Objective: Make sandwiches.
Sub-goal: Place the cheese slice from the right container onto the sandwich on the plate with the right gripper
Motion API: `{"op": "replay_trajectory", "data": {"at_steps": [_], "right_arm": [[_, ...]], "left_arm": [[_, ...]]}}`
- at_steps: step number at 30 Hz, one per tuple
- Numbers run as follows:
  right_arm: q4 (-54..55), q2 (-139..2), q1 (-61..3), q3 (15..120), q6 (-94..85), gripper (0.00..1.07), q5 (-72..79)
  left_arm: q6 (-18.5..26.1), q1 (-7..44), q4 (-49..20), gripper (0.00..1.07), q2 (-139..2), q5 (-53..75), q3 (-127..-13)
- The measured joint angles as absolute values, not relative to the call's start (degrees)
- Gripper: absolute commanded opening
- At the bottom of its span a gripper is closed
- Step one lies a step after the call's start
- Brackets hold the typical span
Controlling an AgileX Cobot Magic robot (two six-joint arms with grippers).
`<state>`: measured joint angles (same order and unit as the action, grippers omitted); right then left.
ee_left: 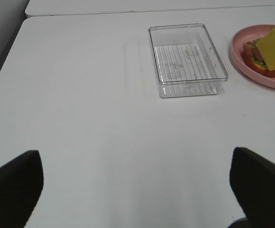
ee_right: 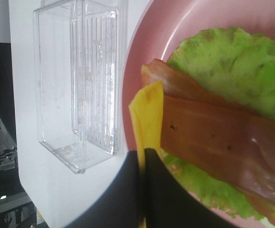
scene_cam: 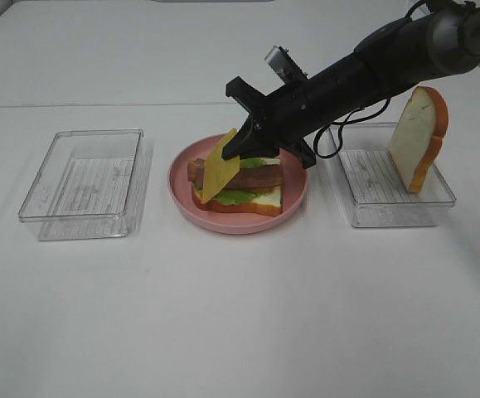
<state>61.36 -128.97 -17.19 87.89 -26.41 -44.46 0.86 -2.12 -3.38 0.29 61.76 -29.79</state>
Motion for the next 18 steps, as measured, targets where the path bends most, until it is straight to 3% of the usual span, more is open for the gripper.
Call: {"op": "replay_trajectory", "data": {"at_steps": [3,4,5,6,7,9,10,11,18], "right_arm": [[60.79,-128.97,-17.19,87.89,-26.41,0.11,-43.6],[60.5,-128.97,-17.19,87.89,-26.41,0.21,-43.26],[60.5,-128.97,-17.19,87.89,-26.41,0.21,-43.26],[59.93,-128.97,-17.19,87.89,-26.41,0.36,-43.26],[59.93,-128.97,-17.19,87.89,-26.41,0.36,-43.26],[58.04,-128.8,-17.19,87.89,-26.41,0.59,-43.03],[58.04,-128.8,-17.19,87.89,-26.41,0.59,-43.03],[56.09,-128.23,-17.19,87.89,-26.41,0.7,-42.74],[47.44,-124.9,-17.19,87.89,-25.5,0.76,-41.77]], "left_arm": [[0.86,-2.12,-3.38,1.0,0.29,61.76,-29.79],[0.86,-2.12,-3.38,1.0,0.29,61.76,-29.79],[0.86,-2.12,-3.38,1.0,0.29,61.76,-29.79],[0.86,-2.12,-3.38,1.0,0.29,61.76,-29.79],[0.86,-2.12,-3.38,1.0,0.29,61.76,-29.79],[0.86,-2.12,-3.38,1.0,0.29,61.76,-29.79],[0.86,-2.12,-3.38,1.0,0.29,61.76,-29.79],[0.86,-2.12,-3.38,1.0,0.29,61.76,-29.79],[0.86,-2.12,-3.38,1.0,0.29,61.76,-29.79]]}}
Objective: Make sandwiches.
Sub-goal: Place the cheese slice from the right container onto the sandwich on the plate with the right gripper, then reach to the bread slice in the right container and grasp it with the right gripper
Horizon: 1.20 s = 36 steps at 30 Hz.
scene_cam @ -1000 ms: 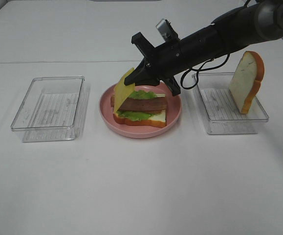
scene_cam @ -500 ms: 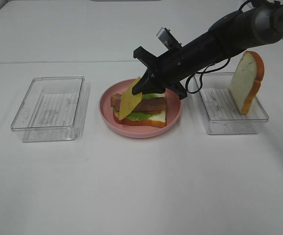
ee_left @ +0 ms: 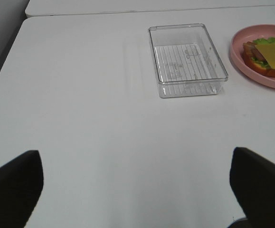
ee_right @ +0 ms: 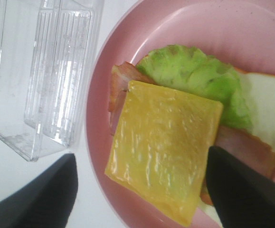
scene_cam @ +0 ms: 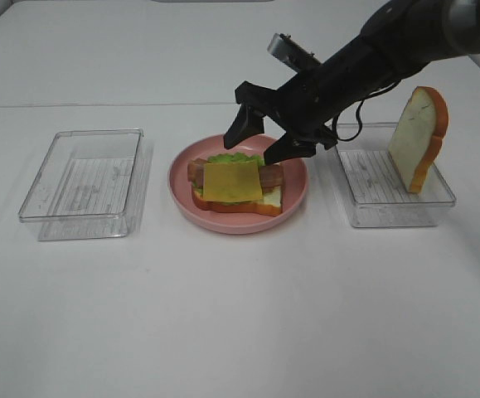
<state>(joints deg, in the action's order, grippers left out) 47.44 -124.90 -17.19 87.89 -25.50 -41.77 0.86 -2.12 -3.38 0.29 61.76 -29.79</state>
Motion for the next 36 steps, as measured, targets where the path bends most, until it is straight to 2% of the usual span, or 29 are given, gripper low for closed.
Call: {"op": "replay_trajectory", "data": {"at_steps": [4,8,11,15,16,18,19,20,22,27,36], "right_arm": [[40.45,-121.7,-17.19,87.89,-22.57,0.8,-41.83],[34.15,-117.06,-17.19,87.89,-19.48,0.9,-42.51],[30.6,-113.56,-17.19,87.95,-16.33,0.94,-45.15],[24.75,-109.95,-17.25,87.95,-10.83,0.94,-48.47],[20.05,-107.72,-17.25,87.95,-6.65,0.94,-50.02],[17.19,-106.51,-17.25,87.95,-4.24,0.94,-50.53],[11.06,-104.51,-17.25,88.06,0.0,0.94,-51.57],[11.06,-104.51,-17.25,88.06,0.0,0.94,-51.57],[2.69,-103.02,-17.25,89.67,4.24,0.94,-56.49],[-7.16,-103.53,-16.84,95.28,8.77,0.94,-64.92],[-6.7,-108.23,-10.6,103.76,9.85,0.94,-68.93]], "left_arm": [[0.86,-2.12,-3.38,1.0,0.29,61.76,-29.79],[0.86,-2.12,-3.38,1.0,0.29,61.76,-29.79],[0.86,-2.12,-3.38,1.0,0.29,61.76,-29.79],[0.86,-2.12,-3.38,1.0,0.29,61.76,-29.79],[0.86,-2.12,-3.38,1.0,0.29,61.76,-29.79],[0.86,-2.12,-3.38,1.0,0.29,61.76,-29.79],[0.86,-2.12,-3.38,1.0,0.29,61.76,-29.79],[0.86,-2.12,-3.38,1.0,0.29,61.76,-29.79],[0.86,-2.12,-3.38,1.0,0.29,61.76,-29.79],[0.86,-2.12,-3.38,1.0,0.29,61.76,-29.79],[0.86,-2.12,-3.38,1.0,0.29,61.76,-29.79]]}}
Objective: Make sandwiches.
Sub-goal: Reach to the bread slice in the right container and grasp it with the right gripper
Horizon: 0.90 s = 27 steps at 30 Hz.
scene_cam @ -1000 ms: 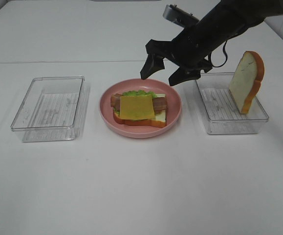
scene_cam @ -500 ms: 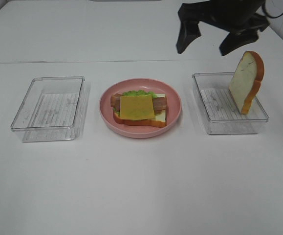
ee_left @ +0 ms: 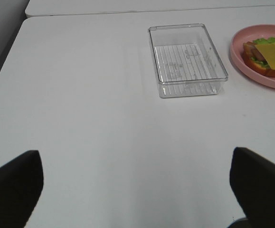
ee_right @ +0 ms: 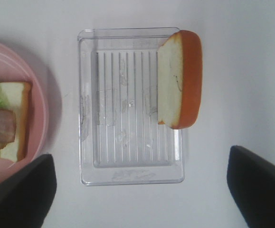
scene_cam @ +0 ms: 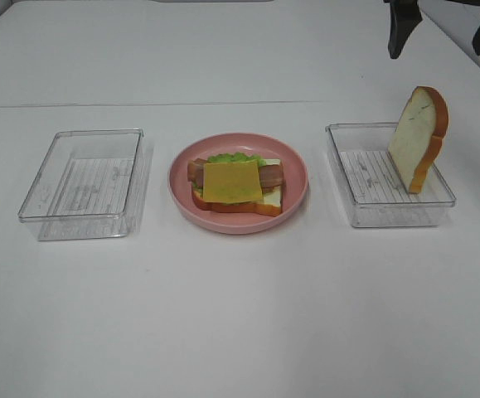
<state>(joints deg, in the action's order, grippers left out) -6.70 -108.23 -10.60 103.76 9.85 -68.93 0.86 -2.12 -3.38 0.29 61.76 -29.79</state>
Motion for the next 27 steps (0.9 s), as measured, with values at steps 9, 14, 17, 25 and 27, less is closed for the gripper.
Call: {"op": "replay_trajectory", "data": {"at_steps": [9,14,17,25,27], "right_arm": [[1.95,-116.94,-2.81,107.14,7.68,0.94,-69.21],[1.95,-119.29,-1.49,107.14,6.82,0.94,-68.3],[2.18,-120.21,-0.97,107.2,6.59,0.94,-67.27],[3.5,-123.82,0.11,107.26,6.02,0.93,-63.03],[3.78,-124.39,0.11,107.26,5.9,0.93,-62.85]], "left_arm": [[0.86,-2.12,-3.44,1.0,0.29,61.76,-29.79],[0.86,-2.12,-3.44,1.0,0.29,61.76,-29.79],[0.86,-2.12,-3.44,1.0,0.29,61.76,-29.79],[0.86,-2.12,-3.44,1.0,0.29,61.76,-29.79],[0.86,-2.12,-3.44,1.0,0.29,61.76,-29.79]]}}
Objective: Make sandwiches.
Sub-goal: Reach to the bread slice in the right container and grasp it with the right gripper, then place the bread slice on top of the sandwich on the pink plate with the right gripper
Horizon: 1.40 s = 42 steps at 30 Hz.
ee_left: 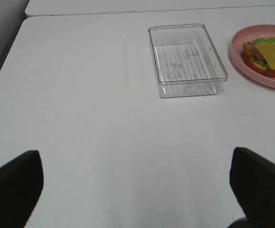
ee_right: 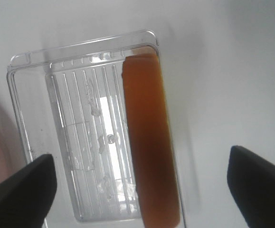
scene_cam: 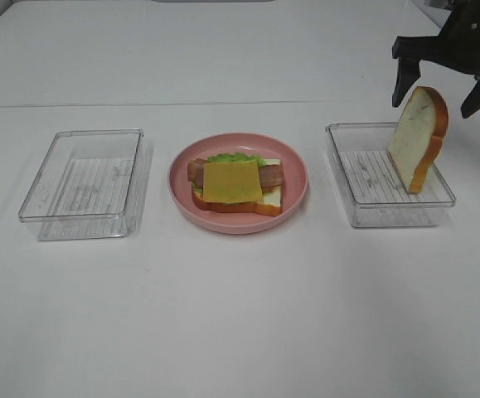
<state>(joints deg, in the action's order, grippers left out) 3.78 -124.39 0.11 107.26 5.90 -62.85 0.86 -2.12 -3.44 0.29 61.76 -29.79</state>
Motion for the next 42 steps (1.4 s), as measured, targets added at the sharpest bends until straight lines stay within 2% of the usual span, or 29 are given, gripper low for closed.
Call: {"op": "replay_trajectory", "data": {"at_steps": [11,14,15,16,17,18,19,20,27,28,29,30,31,32,33,42], "right_arm": [[3.9,-129.14,0.11,109.32,5.33,0.89,-62.51],[4.3,-129.2,0.11,110.47,5.33,0.78,-62.8],[4.41,-129.2,0.11,110.98,5.33,0.63,-63.08],[4.41,-129.2,0.11,110.98,5.33,0.63,-63.08],[4.47,-129.2,0.11,111.15,5.33,0.56,-63.2],[4.47,-129.2,0.11,111.15,5.33,0.56,-63.2],[4.47,-129.2,0.11,111.27,5.33,0.42,-63.66],[4.47,-129.43,0.11,111.27,5.33,0.37,-64.52],[2.92,-130.18,0.11,111.27,5.33,0.37,-66.41],[2.75,-130.18,0.11,111.27,5.33,0.29,-66.41],[2.75,-130.18,0.11,111.27,5.33,0.29,-66.41],[2.75,-130.18,0.11,111.27,5.27,0.14,-66.46],[2.75,-130.18,0.11,111.27,5.27,0.14,-66.46],[2.75,-130.18,0.11,111.27,5.1,0.04,-66.52],[2.86,-130.18,0.11,111.27,5.1,0.0,-66.58],[3.21,-130.18,0.11,111.27,5.1,0.0,-67.67]], "left_arm": [[0.86,-2.12,-3.44,1.0,0.29,61.76,-29.79],[0.86,-2.12,-3.44,1.0,0.29,61.76,-29.79],[0.86,-2.12,-3.44,1.0,0.29,61.76,-29.79],[0.86,-2.12,-3.44,1.0,0.29,61.76,-29.79],[0.86,-2.12,-3.44,1.0,0.29,61.76,-29.79],[0.86,-2.12,-3.44,1.0,0.29,61.76,-29.79],[0.86,-2.12,-3.44,1.0,0.29,61.76,-29.79],[0.86,-2.12,-3.44,1.0,0.29,61.76,-29.79],[0.86,-2.12,-3.44,1.0,0.29,61.76,-29.79],[0.86,-2.12,-3.44,1.0,0.29,61.76,-29.79],[0.86,-2.12,-3.44,1.0,0.29,61.76,-29.79],[0.86,-2.12,-3.44,1.0,0.29,61.76,-29.79],[0.86,-2.12,-3.44,1.0,0.29,61.76,-29.79],[0.86,-2.12,-3.44,1.0,0.29,61.76,-29.79],[0.86,-2.12,-3.5,1.0,0.29,61.76,-29.79],[0.86,-2.12,-3.5,1.0,0.29,61.76,-29.79]]}}
